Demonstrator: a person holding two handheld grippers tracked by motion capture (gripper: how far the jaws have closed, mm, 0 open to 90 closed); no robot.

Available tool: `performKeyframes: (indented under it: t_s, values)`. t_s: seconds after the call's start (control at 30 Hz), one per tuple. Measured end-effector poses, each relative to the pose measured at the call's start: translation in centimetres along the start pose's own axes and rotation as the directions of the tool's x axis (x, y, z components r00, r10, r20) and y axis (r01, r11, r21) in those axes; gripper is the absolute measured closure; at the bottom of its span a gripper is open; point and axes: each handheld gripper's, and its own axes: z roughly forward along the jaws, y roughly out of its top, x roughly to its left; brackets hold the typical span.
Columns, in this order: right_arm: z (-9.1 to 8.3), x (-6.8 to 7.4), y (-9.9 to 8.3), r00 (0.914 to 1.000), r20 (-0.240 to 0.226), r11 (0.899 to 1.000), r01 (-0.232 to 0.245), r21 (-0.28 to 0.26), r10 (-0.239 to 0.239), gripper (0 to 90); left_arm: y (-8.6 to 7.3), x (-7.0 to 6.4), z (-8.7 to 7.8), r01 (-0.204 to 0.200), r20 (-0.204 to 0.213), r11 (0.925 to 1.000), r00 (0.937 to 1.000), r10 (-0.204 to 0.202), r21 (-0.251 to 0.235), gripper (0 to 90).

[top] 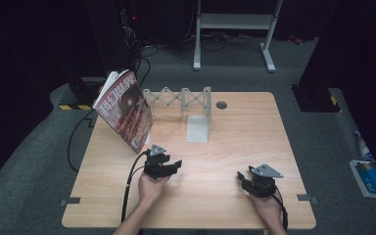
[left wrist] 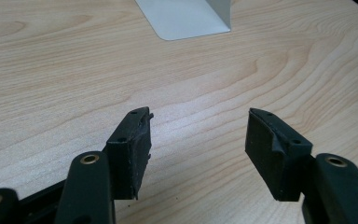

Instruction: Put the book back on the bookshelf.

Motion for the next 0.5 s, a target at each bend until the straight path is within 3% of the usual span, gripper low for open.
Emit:
performKeyframes:
  t_s: [0.3,0.4,0.5]
  values:
    - [0.0,0.0,0.0,1.0,0.0,1.0,-0.001,0.0,0.001,46.2,-0.4,-0.2,1.3,-0.002,-0.013,0.9997,0.9999,0.002,0.025,40.7]
    - [0.0,0.0,0.0,1.0,0.001,1.0,0.0,0.0,0.0,46.2,-0.6,-0.3,1.7,-0.02,-0.03,0.999,0.9993,0.021,0.039,40.7]
    - [0.0,0.0,0.0,1.0,0.001,1.0,0.0,0.0,0.0,46.1,-1.1,-0.6,1.8,-0.039,-0.046,0.9991,0.9982,0.039,0.02,40.6]
